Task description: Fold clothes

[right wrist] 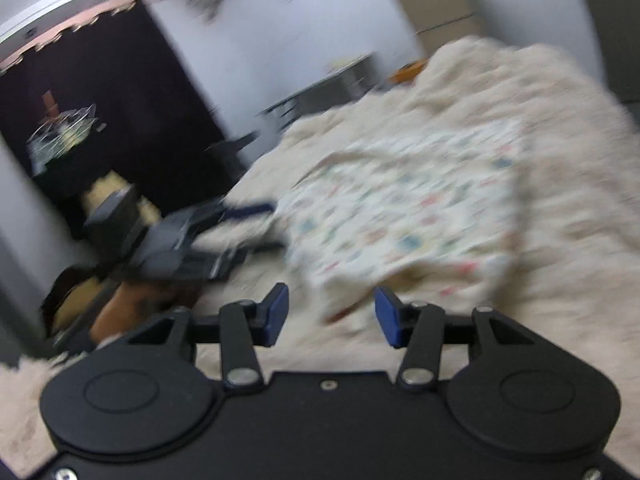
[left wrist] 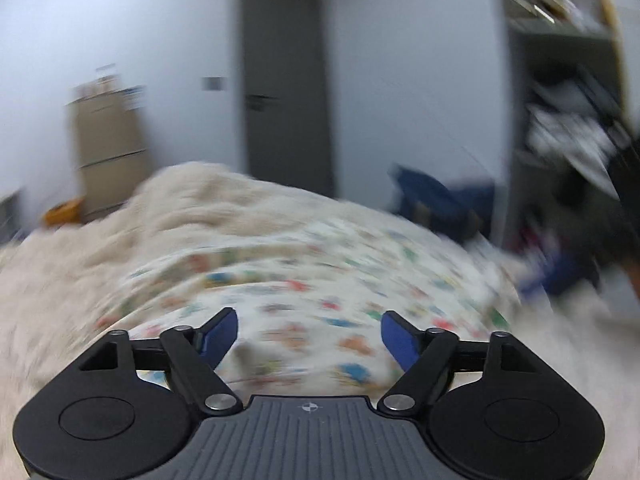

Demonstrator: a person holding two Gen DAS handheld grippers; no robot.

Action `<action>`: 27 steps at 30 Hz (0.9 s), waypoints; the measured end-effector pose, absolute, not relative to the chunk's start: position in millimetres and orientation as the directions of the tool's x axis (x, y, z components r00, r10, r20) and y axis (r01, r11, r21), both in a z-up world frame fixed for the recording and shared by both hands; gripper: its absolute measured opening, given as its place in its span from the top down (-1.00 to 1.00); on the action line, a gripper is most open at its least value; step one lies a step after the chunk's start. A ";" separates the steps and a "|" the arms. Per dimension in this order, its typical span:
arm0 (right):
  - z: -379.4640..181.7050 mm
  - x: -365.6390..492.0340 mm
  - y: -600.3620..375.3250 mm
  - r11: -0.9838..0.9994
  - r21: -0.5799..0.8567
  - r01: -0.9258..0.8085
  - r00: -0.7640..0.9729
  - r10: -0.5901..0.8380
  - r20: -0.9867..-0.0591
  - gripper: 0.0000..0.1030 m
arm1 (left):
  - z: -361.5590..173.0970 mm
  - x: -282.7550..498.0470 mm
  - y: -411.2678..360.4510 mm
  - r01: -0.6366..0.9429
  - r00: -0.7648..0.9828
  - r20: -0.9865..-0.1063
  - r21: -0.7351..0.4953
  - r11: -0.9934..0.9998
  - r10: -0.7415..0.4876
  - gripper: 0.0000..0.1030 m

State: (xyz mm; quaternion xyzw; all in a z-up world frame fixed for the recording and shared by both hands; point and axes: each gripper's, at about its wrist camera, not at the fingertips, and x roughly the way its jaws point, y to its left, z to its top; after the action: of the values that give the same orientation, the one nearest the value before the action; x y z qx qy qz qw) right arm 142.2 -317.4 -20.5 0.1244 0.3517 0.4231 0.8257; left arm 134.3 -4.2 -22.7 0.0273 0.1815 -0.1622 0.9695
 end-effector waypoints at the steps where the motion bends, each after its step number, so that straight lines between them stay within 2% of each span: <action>1: -25.1 143.3 -313.3 0.615 0.511 -0.601 0.392 0.783 -0.482 0.09 | -23.7 132.7 2.5 0.297 0.888 -0.354 -0.045 0.954 -0.293 -0.45; 3: -34.6 147.1 -306.3 0.618 0.535 -0.576 0.395 0.784 -0.479 0.09 | -25.8 132.3 8.9 0.290 0.885 -0.357 -0.082 0.954 -0.300 -0.45; 7: -47.4 164.3 -305.9 0.554 0.666 -0.499 0.433 0.825 -0.362 0.09 | -28.2 135.7 14.1 0.291 0.876 -0.366 -0.119 0.949 -0.314 -0.46; 8: -49.9 168.4 -305.5 0.539 0.691 -0.481 0.431 0.832 -0.349 0.14 | -28.3 135.3 14.6 0.292 0.876 -0.365 -0.121 0.949 -0.316 -0.46; 10: -55.1 176.0 -302.9 0.524 0.725 -0.446 0.412 0.840 -0.353 0.50 | -28.0 134.3 15.0 0.294 0.876 -0.360 -0.128 0.947 -0.320 -0.46; 11: -58.1 177.8 -301.6 0.506 0.741 -0.442 0.387 0.853 -0.351 0.80 | -27.5 133.4 15.5 0.296 0.876 -0.358 -0.131 0.946 -0.323 -0.46; 15: -57.7 166.7 -309.1 0.469 0.717 -0.516 0.312 0.882 -0.353 0.92 | -26.9 131.8 20.4 0.311 0.876 -0.335 -0.158 0.937 -0.347 -0.46; 19: -51.0 149.2 -312.8 0.492 0.598 -0.633 0.262 0.863 -0.432 0.94 | -22.9 127.2 15.0 0.341 0.875 -0.319 -0.127 0.931 -0.364 -0.46; 20: -50.1 146.9 -312.4 0.495 0.581 -0.646 0.254 0.857 -0.448 1.00 | -21.5 124.8 9.1 0.355 0.874 -0.319 -0.094 0.930 -0.366 -0.46; 22: -42.1 143.2 -316.1 0.491 0.549 -0.676 0.237 0.850 -0.470 0.98 | -19.0 119.9 -3.5 0.394 0.866 -0.323 -0.028 0.919 -0.381 -0.46; 23: -37.6 142.3 -320.1 0.489 0.542 -0.683 0.236 0.851 -0.469 0.89 | -17.7 117.3 -9.5 0.416 0.860 -0.325 0.001 0.909 -0.393 -0.46; 25: -23.7 146.6 -340.9 0.496 0.567 -0.658 0.308 0.864 -0.400 0.74 | -15.1 114.4 -24.4 0.457 0.846 -0.333 0.049 0.888 -0.417 -0.46; 26: -18.7 150.6 -351.6 0.511 0.588 -0.626 0.358 0.859 -0.365 0.54 | -13.8 113.5 -32.6 0.477 0.838 -0.338 0.071 0.876 -0.429 -0.46; 27: -15.8 155.5 -361.2 0.532 0.615 -0.582 0.414 0.845 -0.339 0.48 | -12.6 112.6 -40.9 0.496 0.830 -0.344 0.093 0.863 -0.440 -0.46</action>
State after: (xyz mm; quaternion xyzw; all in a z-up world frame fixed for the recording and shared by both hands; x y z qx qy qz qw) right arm 155.5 -361.2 -15.8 0.2061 0.3185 0.4377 0.8152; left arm 112.6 -40.9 -12.6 0.0893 0.1575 -0.2458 0.9523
